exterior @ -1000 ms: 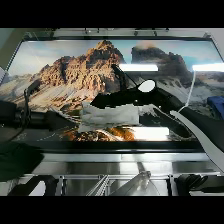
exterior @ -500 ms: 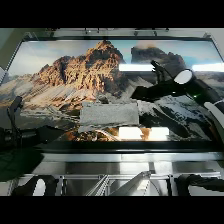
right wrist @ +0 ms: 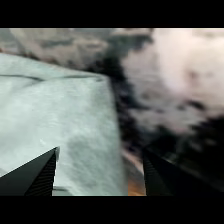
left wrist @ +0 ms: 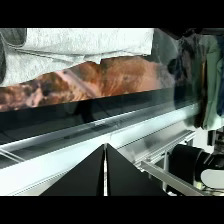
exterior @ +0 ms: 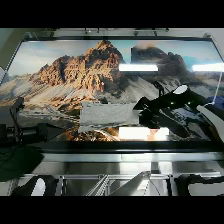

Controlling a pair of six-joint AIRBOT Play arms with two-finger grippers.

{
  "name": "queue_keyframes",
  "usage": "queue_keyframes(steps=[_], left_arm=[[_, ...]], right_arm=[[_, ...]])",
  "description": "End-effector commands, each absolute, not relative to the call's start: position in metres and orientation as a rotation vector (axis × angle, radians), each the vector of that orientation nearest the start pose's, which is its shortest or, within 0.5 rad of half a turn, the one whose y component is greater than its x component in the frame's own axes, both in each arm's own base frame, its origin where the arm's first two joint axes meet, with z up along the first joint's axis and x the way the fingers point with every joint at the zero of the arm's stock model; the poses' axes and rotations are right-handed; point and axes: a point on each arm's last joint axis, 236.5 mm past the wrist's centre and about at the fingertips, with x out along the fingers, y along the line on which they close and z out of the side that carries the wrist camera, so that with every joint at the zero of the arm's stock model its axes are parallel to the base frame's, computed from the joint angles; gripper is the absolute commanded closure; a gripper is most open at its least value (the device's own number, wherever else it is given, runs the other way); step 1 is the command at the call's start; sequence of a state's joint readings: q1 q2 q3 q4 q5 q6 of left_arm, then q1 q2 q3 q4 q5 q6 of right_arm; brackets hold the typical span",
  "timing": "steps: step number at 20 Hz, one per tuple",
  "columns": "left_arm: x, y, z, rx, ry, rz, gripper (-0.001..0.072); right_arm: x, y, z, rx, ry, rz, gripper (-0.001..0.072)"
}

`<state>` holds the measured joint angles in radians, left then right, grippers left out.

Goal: Fold the shirts.

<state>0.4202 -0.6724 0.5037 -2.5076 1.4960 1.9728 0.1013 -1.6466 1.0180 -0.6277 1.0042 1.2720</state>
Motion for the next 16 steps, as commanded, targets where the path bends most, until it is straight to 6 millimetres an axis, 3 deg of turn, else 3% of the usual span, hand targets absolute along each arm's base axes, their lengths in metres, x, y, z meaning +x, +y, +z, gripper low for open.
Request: queue_keyframes(steps=[1,4,5,6,8,9,11,12,13,15,16], left_arm=[[0.215,-0.117,0.049,-0.801,1.167,-0.587,0.0684],[0.211,-0.119,0.053,-0.787,1.161,-0.601,0.0685],[0.21,-0.119,0.056,-0.773,1.145,-0.602,0.0685],[0.208,-0.12,0.06,-0.756,1.128,-0.603,0.0685],[0.206,-0.121,0.066,-0.728,1.094,-0.6,0.0685],[0.206,-0.121,0.069,-0.721,1.075,-0.591,0.0685],[0.209,-0.119,0.072,-0.714,1.044,-0.571,0.0684],[0.209,-0.119,0.072,-0.714,1.046,-0.571,0.0685],[0.21,-0.118,0.07,-0.721,1.055,-0.569,0.0685],[0.214,-0.116,0.062,-0.755,1.091,-0.563,0.0685],[0.217,-0.115,0.058,-0.767,1.105,-0.567,0.0684]], right_arm=[[0.364,0.232,-0.116,0.816,1.505,0.509,0.0123],[0.367,0.261,-0.103,0.886,1.454,0.616,0.016],[0.371,0.268,-0.092,0.913,1.421,0.663,0.0448],[0.375,0.274,-0.078,0.945,1.38,0.72,0.0691],[0.392,0.271,-0.035,1.021,1.264,0.83,0.0698],[0.406,0.257,-0.007,1.024,1.176,0.851,0.0699],[0.435,0.2,0.055,0.98,0.987,0.8,0.0699],[0.446,0.152,0.087,0.948,0.901,0.718,0.0699],[0.449,0.092,0.116,0.91,0.824,0.59,0.0699],[0.428,-0.035,0.164,0.881,0.682,0.279,0.0699],[0.403,-0.089,0.177,0.889,0.641,0.122,0.0699]])
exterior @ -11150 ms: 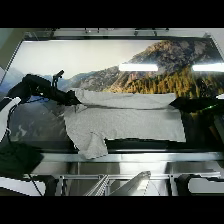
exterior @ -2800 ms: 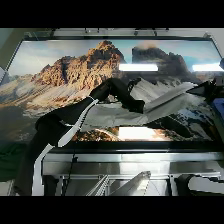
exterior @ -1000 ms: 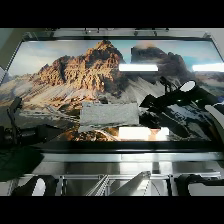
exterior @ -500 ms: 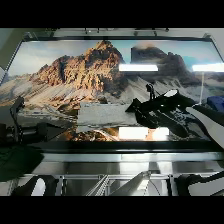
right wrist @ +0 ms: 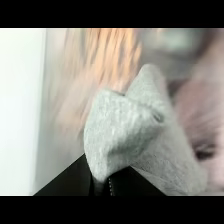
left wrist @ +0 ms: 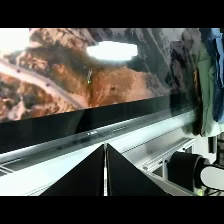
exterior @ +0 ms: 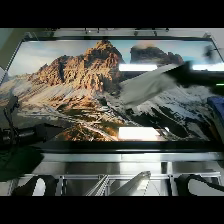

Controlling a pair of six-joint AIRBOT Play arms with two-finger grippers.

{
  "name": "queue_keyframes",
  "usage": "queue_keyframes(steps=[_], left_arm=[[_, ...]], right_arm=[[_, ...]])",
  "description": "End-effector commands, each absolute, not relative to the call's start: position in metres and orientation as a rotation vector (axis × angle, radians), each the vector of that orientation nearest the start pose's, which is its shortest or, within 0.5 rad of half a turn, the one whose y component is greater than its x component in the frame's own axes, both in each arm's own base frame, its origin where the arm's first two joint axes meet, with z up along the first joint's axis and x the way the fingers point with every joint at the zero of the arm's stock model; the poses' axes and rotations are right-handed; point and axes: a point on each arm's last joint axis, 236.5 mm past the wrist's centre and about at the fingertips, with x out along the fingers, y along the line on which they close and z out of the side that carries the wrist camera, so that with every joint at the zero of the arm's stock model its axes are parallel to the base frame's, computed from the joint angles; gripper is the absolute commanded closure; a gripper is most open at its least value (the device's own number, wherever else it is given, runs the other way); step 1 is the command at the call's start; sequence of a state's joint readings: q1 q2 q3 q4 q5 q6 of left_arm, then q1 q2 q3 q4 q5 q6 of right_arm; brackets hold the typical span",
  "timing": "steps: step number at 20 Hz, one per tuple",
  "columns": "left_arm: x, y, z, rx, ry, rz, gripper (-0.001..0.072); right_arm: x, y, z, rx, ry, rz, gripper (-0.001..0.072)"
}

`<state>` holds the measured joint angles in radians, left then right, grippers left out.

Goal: Fold the shirts.

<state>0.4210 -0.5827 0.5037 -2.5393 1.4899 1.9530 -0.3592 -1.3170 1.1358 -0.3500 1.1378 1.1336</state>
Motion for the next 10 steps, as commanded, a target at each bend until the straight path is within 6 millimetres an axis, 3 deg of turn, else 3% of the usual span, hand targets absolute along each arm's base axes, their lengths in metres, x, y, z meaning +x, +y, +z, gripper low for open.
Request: queue_keyframes(steps=[1,3,5,7,8,10], left_arm=[[0.221,-0.114,0.052,-0.771,1.117,-0.574,0.0685],[0.228,-0.11,0.04,-0.788,1.144,-0.572,0.0684],[0.232,-0.109,0.029,-0.809,1.181,-0.575,0.0684],[0.228,-0.12,0.019,-0.793,1.233,-0.622,0.0684],[0.224,-0.127,0.016,-0.788,1.265,-0.648,0.0684],[0.218,-0.143,0.007,-0.771,1.327,-0.695,0.0685]], right_arm=[[0.369,-0.14,0.176,0.927,0.63,-0.061,0.0699],[0.269,-0.235,0.137,0.984,0.715,-0.532,0.0699],[0.168,-0.283,0.091,1.023,0.853,-0.953,0.0699],[0.113,-0.291,0.055,0.983,0.993,-1.125,0.0698],[0.103,-0.289,0.039,0.983,1.051,-1.145,0.0699],[0.104,-0.282,0.013,1.014,1.136,-1.102,0.0698]])
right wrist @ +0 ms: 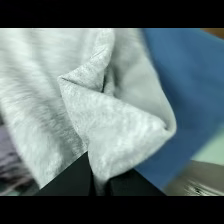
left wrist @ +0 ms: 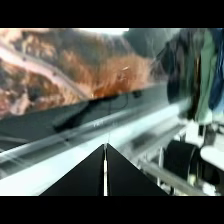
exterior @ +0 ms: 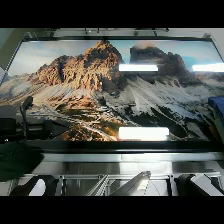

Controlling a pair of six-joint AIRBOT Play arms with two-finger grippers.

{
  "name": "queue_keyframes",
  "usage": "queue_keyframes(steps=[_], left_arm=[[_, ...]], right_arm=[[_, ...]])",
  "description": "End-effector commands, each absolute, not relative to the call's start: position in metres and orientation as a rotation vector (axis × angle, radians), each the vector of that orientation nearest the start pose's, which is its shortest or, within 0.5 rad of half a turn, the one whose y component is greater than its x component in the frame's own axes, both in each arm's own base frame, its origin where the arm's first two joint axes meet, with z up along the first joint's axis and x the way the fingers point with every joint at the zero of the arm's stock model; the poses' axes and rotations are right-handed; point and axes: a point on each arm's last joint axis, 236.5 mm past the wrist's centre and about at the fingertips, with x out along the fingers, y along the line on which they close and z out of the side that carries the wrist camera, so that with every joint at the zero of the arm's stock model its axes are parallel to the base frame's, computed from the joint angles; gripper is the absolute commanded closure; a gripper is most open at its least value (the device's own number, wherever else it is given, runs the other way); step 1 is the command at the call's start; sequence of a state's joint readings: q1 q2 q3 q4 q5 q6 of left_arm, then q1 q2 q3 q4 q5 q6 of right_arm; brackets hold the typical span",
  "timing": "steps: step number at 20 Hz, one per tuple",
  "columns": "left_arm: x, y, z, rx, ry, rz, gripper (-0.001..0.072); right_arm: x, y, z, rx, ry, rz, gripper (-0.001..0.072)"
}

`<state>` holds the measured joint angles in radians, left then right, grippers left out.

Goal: Fold the shirts.

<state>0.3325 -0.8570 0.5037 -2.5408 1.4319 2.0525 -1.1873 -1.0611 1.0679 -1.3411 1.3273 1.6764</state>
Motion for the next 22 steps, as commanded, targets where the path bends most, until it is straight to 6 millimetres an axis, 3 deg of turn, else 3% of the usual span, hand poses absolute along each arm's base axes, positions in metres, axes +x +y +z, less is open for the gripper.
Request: queue_keyframes(steps=[1,2,3,4,5,8,12,13,14,16,18,19,20,21,22], left_arm=[[0.216,-0.15,0.001,-0.76,1.357,-0.709,0.0685],[0.213,-0.157,-0.005,-0.752,1.384,-0.721,0.0685],[0.212,-0.163,-0.01,-0.746,1.406,-0.731,0.0685],[0.213,-0.169,-0.012,-0.735,1.42,-0.747,0.0685],[0.217,-0.175,-0.008,-0.729,1.421,-0.769,0.0685],[0.235,-0.188,0.018,-0.639,1.364,-0.843,0.0685],[0.257,-0.194,0.073,-0.521,1.192,-0.899,0.0685],[0.26,-0.193,0.086,-0.502,1.147,-0.9,0.0685],[0.265,-0.19,0.099,-0.492,1.098,-0.886,0.0685],[0.275,-0.177,0.117,-0.509,1.022,-0.825,0.0685],[0.278,-0.162,0.126,-0.54,0.995,-0.772,0.0685],[0.276,-0.157,0.128,-0.543,0.995,-0.764,0.0685],[0.272,-0.154,0.13,-0.539,0.994,-0.763,0.0685],[0.269,-0.152,0.133,-0.535,0.988,-0.763,0.0685],[0.267,-0.152,0.137,-0.525,0.971,-0.762,0.0685]], right_arm=[[0.104,-0.281,0.005,1.017,1.169,-1.082,0.0698],[0.104,-0.281,0.001,1.021,1.188,-1.071,0.0695],[0.104,-0.281,-0.001,1.021,1.193,-1.067,0.0616],[0.105,-0.281,0.0,1.019,1.19,-1.067,0.0281],[0.106,-0.282,0.001,1.003,1.194,-1.047,-0.0008],[0.132,-0.275,0.015,1.04,1.119,-0.957,-0.0001],[0.212,-0.236,0.062,1.114,0.903,-0.67,0.0009],[0.239,-0.218,0.084,1.131,0.83,-0.555,0.0065],[0.269,-0.192,0.111,1.102,0.764,-0.396,0.0246],[0.31,-0.134,0.154,1.04,0.693,-0.144,0.0279],[0.328,-0.08,0.162,0.958,0.745,-0.003,0.0279],[0.333,-0.052,0.162,0.92,0.788,0.069,0.032],[0.337,-0.023,0.158,0.865,0.833,0.136,0.054],[0.341,0.001,0.155,0.773,0.86,0.199,0.0699],[0.345,0.026,0.151,0.678,0.879,0.251,0.0697]])
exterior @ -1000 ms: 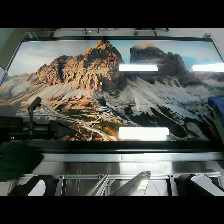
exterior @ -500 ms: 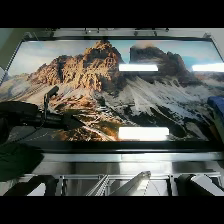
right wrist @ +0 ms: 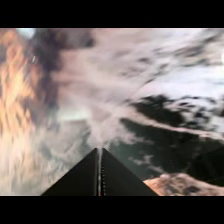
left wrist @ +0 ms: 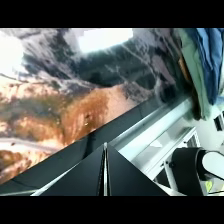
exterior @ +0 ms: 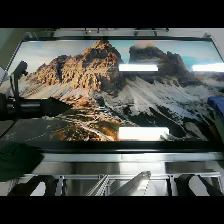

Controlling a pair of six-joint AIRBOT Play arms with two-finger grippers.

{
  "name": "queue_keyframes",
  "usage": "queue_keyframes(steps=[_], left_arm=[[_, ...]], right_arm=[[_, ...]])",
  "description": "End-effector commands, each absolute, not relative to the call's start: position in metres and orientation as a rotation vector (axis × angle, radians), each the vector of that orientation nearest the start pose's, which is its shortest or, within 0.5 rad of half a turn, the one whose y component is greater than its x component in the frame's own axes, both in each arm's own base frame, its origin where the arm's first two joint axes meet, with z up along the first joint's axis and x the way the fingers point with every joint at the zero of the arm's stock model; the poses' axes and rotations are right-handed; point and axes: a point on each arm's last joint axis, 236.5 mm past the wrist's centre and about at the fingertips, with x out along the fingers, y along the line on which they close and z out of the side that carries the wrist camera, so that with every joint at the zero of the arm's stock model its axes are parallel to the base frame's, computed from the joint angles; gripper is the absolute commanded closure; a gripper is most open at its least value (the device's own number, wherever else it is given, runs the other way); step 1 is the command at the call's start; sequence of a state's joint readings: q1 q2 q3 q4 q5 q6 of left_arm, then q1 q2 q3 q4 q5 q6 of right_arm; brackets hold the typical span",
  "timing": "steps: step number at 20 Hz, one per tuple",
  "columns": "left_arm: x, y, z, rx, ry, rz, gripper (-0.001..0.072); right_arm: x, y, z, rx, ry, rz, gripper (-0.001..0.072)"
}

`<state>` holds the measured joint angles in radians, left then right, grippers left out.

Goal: Fold the shirts.

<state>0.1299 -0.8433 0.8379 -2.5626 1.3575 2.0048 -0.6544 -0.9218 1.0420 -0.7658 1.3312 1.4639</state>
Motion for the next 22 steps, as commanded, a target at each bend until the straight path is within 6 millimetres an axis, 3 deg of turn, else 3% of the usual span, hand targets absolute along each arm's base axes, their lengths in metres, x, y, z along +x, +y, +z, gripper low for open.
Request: queue_keyframes(steps=[1,4,7,13,22], left_arm=[[0.267,-0.153,0.141,-0.513,0.951,-0.762,0.0685],[0.257,-0.154,0.134,-0.406,0.951,-0.733,0.0685],[0.246,-0.166,0.119,-0.43,0.981,-0.738,0.0685],[0.234,-0.179,0.111,-0.413,1.003,-0.775,0.0689],[0.235,-0.179,0.111,-0.413,0.996,-0.774,0.069]], right_arm=[[0.349,0.048,0.147,0.592,0.886,0.29,0.0697],[0.349,0.104,0.135,0.346,0.891,0.387,0.0698],[0.349,0.13,0.13,0.277,0.876,0.415,0.0699],[0.333,0.158,0.138,0.4,0.921,0.508,0.0697],[0.333,0.16,0.139,0.409,0.921,0.513,0.0697]])
